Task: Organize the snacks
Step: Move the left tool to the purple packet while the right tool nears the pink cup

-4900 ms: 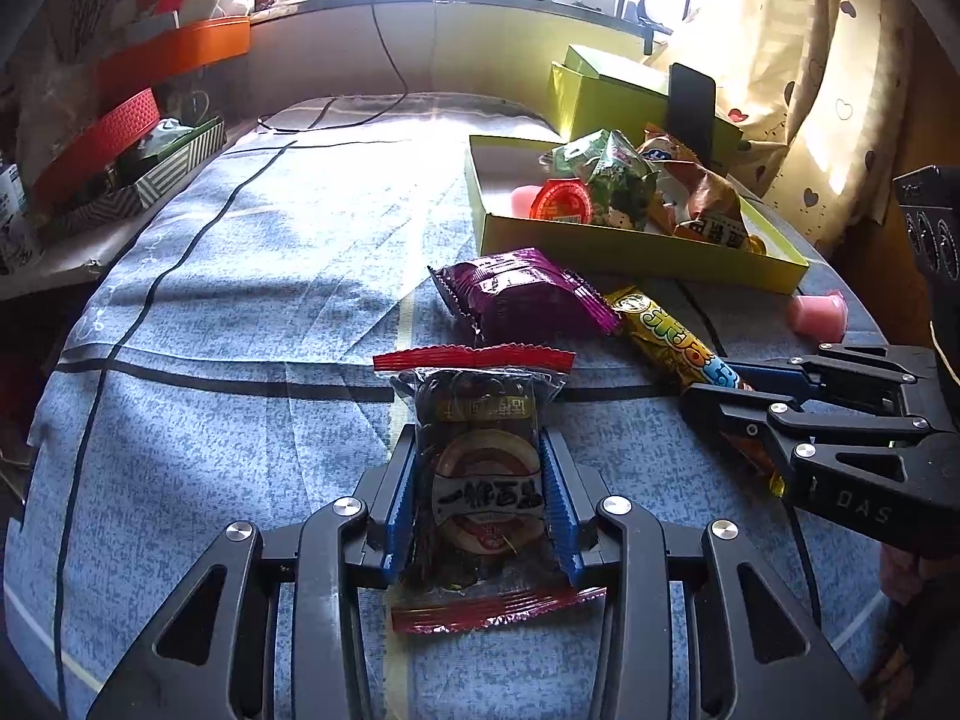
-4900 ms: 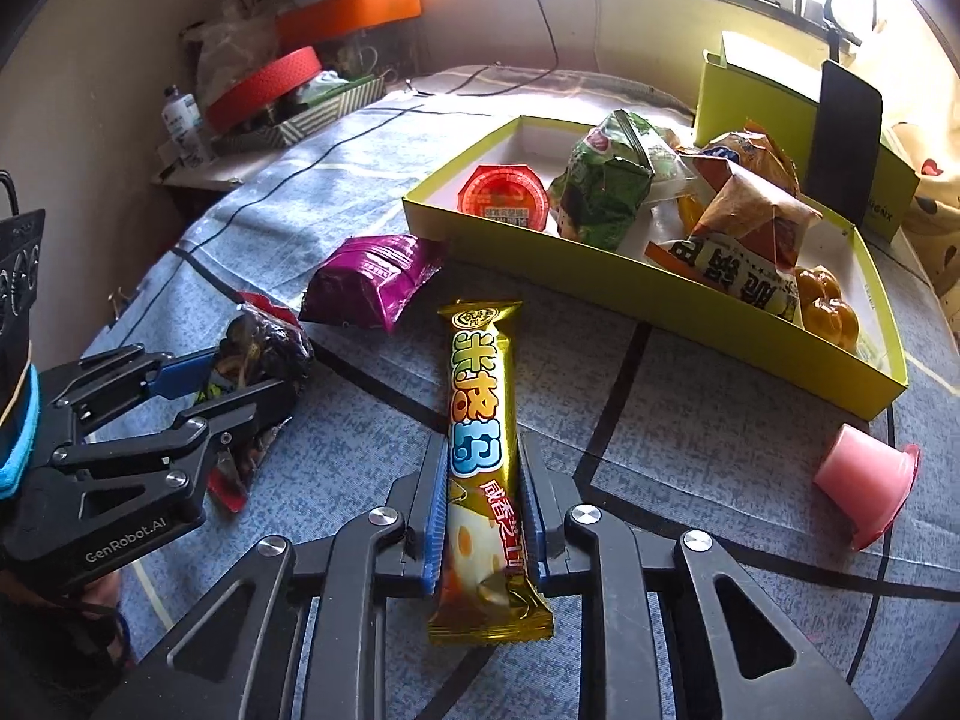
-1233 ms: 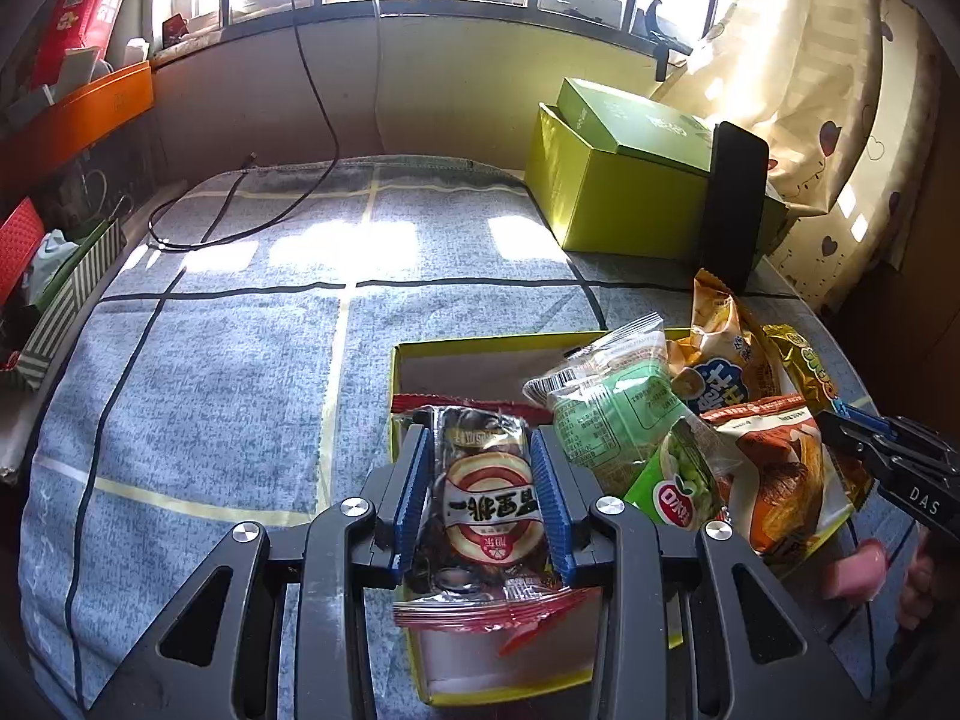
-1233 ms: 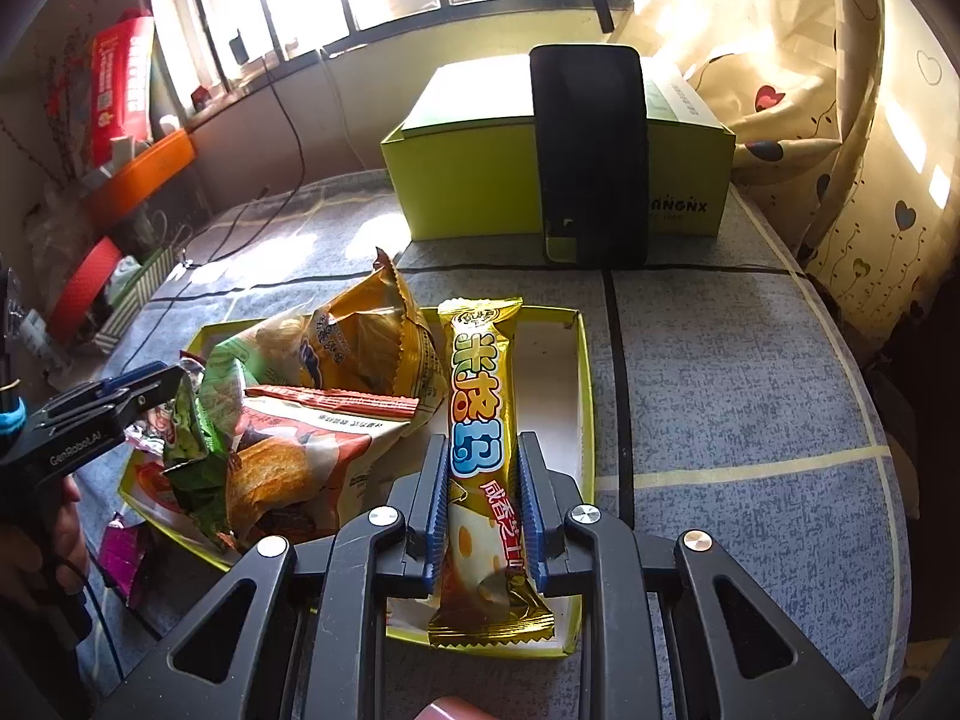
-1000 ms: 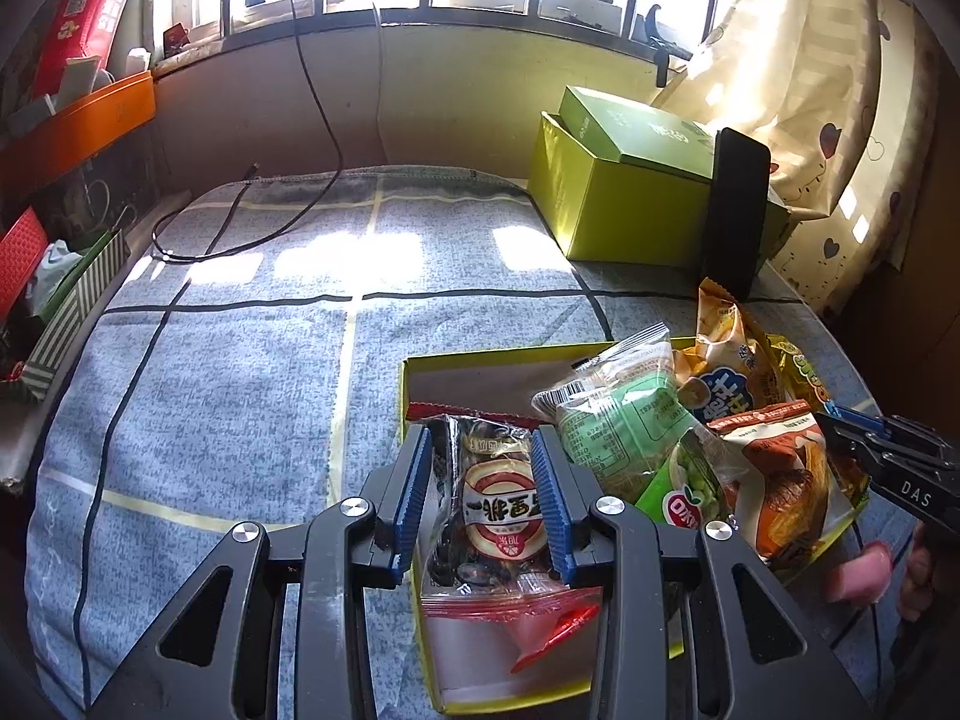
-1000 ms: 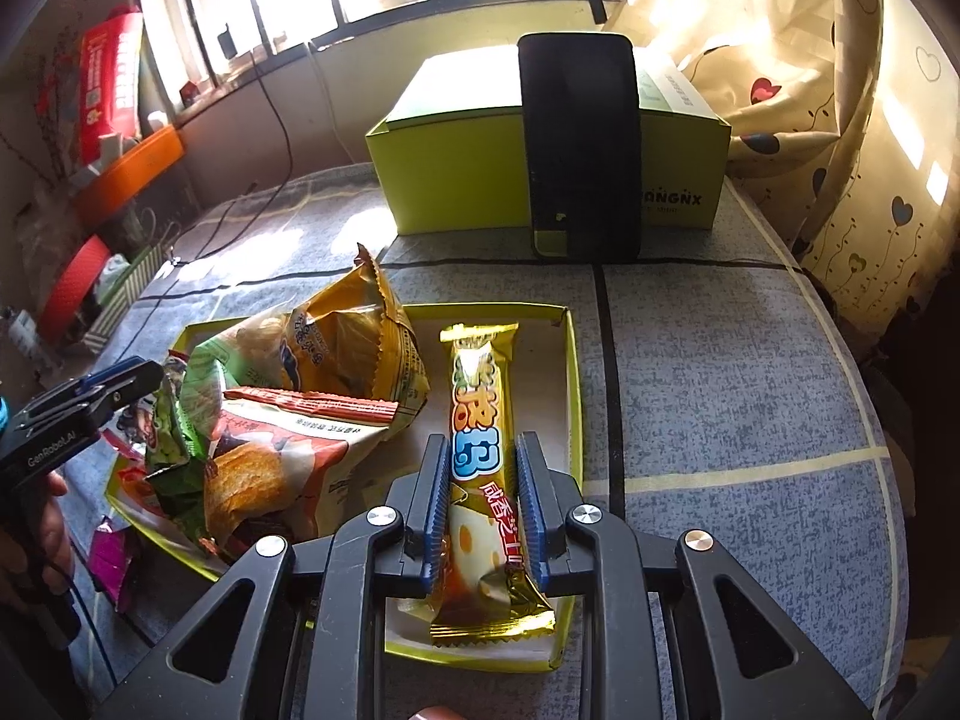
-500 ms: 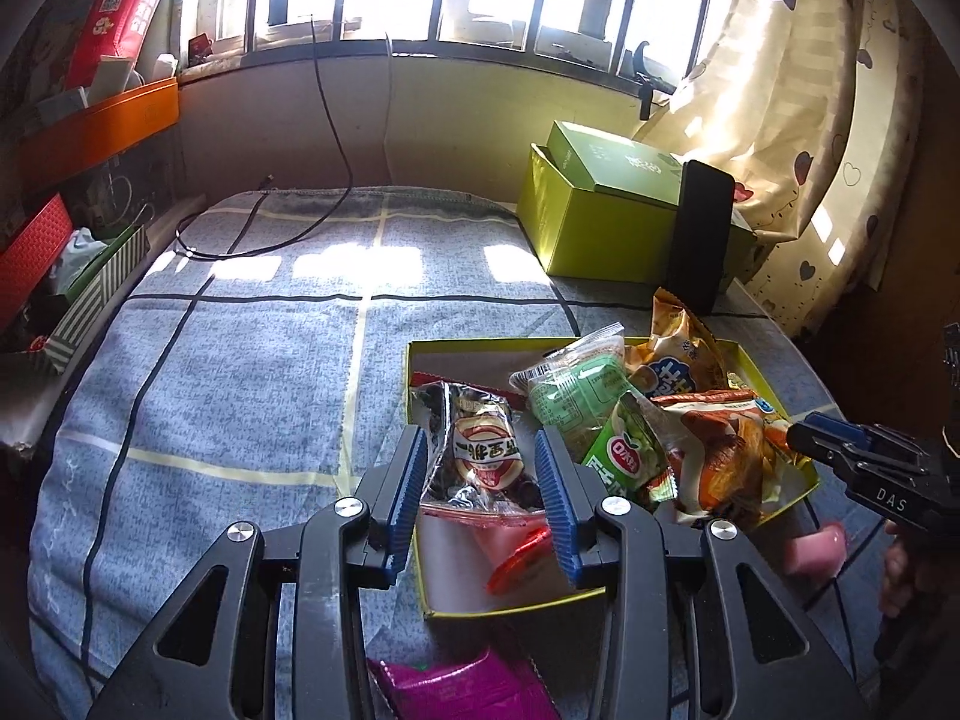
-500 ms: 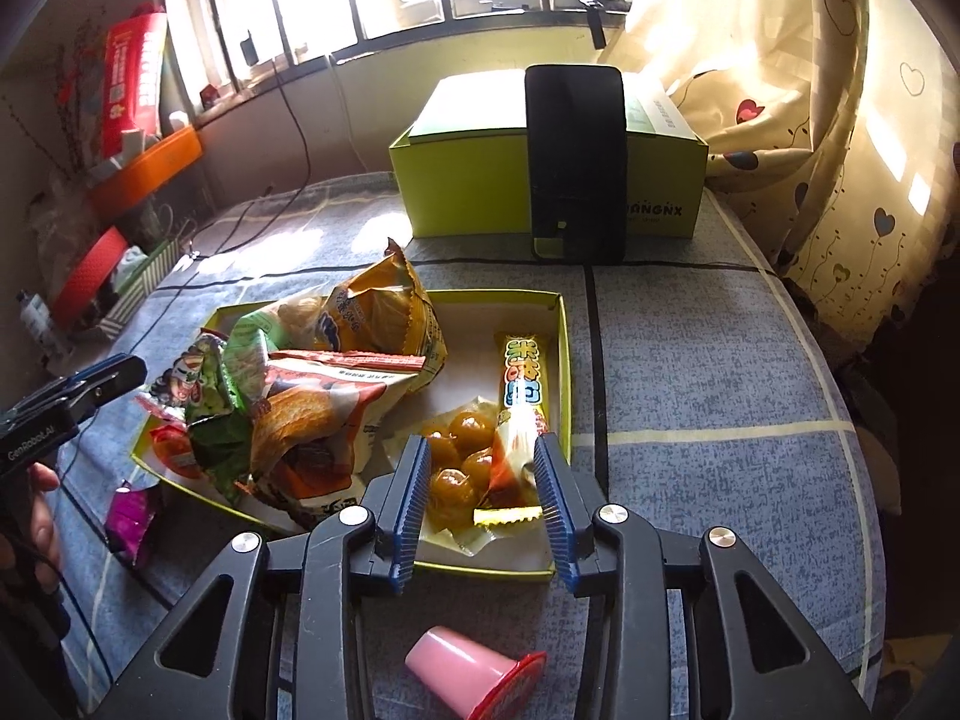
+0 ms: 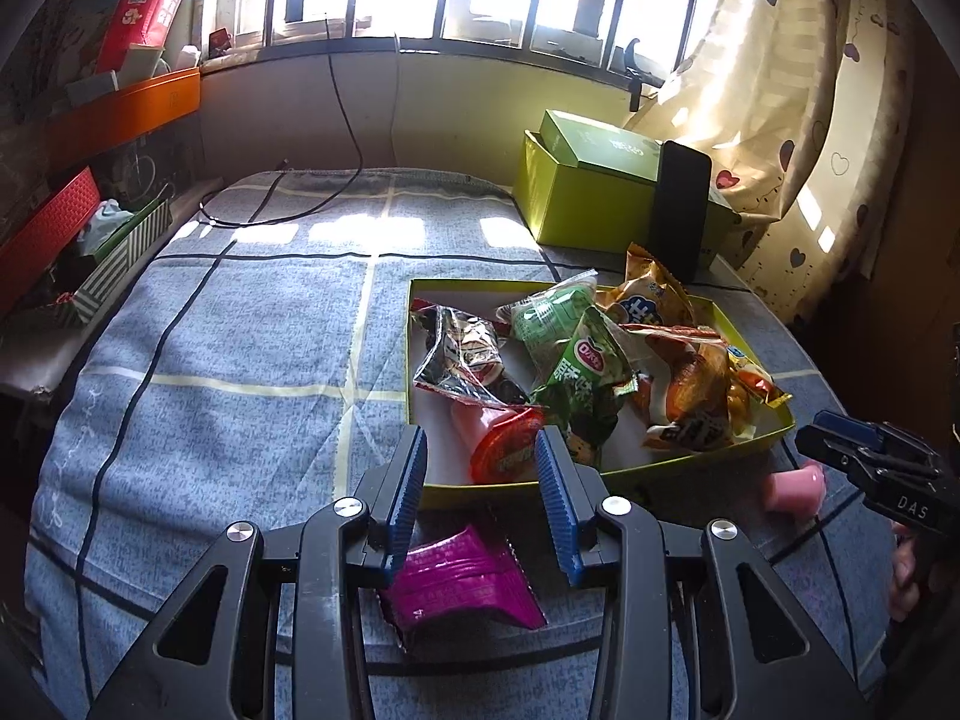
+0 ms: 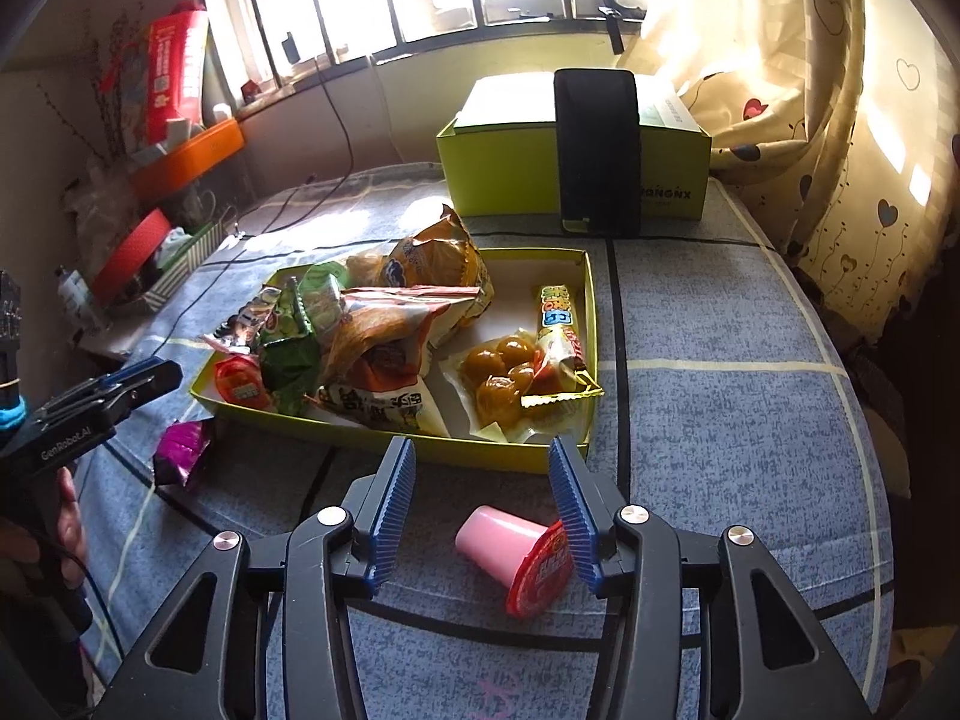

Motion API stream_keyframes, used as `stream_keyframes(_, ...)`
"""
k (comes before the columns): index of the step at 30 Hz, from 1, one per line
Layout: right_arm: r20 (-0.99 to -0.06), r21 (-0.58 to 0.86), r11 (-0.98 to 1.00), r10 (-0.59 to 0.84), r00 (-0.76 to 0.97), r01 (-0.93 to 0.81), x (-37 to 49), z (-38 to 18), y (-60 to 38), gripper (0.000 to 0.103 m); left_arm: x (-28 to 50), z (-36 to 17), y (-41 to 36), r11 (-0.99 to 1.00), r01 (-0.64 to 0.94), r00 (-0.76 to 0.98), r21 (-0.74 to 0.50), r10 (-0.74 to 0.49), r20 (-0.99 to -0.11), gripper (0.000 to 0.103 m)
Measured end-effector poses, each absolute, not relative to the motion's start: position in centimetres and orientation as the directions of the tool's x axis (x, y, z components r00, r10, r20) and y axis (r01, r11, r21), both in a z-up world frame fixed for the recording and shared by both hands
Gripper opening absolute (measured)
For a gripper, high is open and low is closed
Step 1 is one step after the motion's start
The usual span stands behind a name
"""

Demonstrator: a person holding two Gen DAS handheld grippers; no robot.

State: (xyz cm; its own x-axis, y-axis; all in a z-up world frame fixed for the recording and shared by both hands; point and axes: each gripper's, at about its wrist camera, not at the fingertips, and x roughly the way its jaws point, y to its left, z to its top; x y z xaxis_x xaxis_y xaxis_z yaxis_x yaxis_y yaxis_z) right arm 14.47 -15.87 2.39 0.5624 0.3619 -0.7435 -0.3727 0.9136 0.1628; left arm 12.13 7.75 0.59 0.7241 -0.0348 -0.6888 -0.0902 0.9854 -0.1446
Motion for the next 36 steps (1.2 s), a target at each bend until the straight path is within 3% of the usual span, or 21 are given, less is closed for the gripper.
stream_keyframes(36, -0.756, 0.158, 0.892, 0.385, 0.529, -0.424, 9.1, 1.9, -14.5, 0.053, 6.3, -1.3, 7.6, 0.986, -0.091, 0.698, -0.141, -0.038, -0.715, 0.039)
